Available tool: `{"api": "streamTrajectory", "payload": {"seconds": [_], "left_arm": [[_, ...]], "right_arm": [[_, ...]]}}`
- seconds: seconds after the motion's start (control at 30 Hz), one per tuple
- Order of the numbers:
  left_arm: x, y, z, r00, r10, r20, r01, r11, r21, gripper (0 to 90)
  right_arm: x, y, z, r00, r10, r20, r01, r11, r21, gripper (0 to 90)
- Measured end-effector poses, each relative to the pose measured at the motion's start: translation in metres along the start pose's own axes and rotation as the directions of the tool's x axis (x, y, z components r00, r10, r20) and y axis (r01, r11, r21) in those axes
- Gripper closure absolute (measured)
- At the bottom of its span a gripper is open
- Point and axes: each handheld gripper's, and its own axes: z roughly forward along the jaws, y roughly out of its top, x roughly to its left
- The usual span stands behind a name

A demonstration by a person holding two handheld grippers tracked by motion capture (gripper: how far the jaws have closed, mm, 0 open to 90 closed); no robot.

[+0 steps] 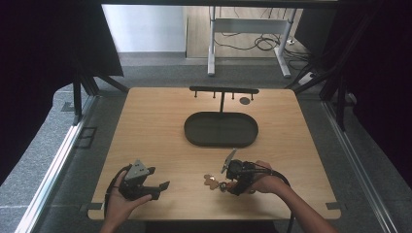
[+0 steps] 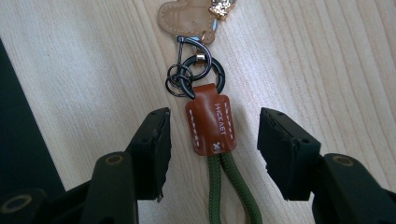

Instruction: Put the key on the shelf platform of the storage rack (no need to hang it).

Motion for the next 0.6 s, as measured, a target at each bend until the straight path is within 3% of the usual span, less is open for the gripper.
{"api": "streamTrajectory", "payload": {"seconds": [0.6], "left_arm": [[-0.0014, 0.0018, -0.0041, 1.0, 0.001, 0.003, -0.001, 0.9999, -0.012, 24.4]], "right_arm": [[0.0051, 0.0045, 0.0065, 0.9995, -0.03, 0.009, 0.03, 0.999, 0.024, 44.4]]}}
